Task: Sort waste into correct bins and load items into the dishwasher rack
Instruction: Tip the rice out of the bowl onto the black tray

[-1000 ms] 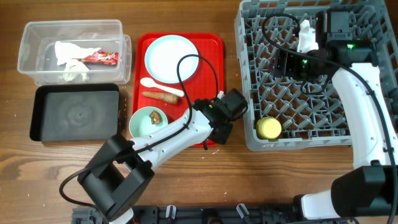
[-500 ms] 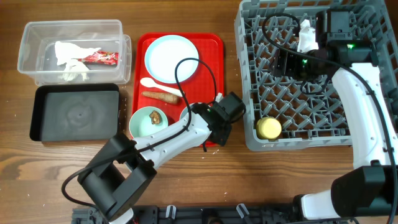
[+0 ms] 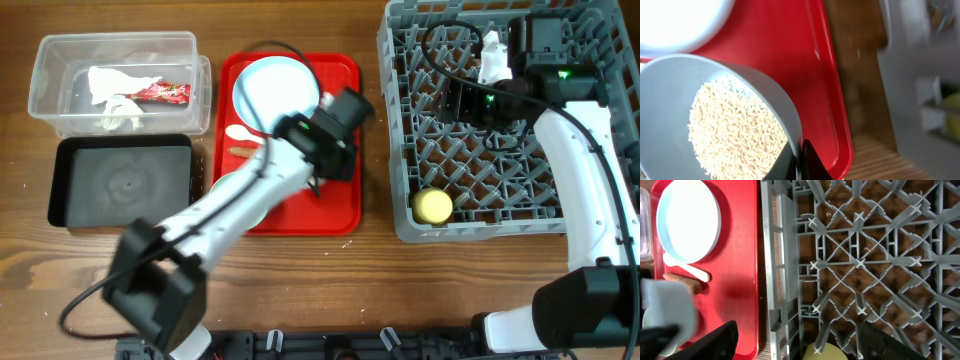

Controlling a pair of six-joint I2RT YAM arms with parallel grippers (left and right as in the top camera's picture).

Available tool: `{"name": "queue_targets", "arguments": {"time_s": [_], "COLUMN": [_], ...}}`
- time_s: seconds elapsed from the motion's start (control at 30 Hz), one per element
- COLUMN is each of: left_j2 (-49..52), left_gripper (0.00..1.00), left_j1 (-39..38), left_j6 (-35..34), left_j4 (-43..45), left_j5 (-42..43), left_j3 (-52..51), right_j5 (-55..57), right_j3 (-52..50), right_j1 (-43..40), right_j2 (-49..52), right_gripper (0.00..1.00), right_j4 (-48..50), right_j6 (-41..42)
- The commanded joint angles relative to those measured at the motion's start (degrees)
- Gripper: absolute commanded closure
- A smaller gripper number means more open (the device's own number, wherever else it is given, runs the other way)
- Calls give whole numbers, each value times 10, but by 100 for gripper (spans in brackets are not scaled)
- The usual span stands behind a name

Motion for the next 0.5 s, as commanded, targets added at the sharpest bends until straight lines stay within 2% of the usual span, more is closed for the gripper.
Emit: {"name": "queue_targets", "arguments": {"time_s": [0.0, 0.13, 0.23, 0.33, 0.47], "left_j2": [-60, -82, -80, -76, -76], "left_gripper": [96, 96, 96, 96, 96], "left_j1": [88, 209, 325, 422, 537], "left_j6": [-3, 7, 73, 139, 197], "left_j4": [-16, -46, -83, -125, -134], "left_j5": [49, 120, 212, 270, 332], "left_j3": [23, 23, 23, 13, -17], "right_j5": [-1, -1, -1, -1, -1], "right_j3": [8, 8, 8, 8, 8], "right_j1": [0, 0, 0, 0, 0], "right_j2": [-14, -14, -14, -14, -14], "right_gripper": [21, 21, 21, 21, 21], "right_j4": [2, 2, 2, -1, -1], "right_j6": [4, 4, 3, 3, 3]}}
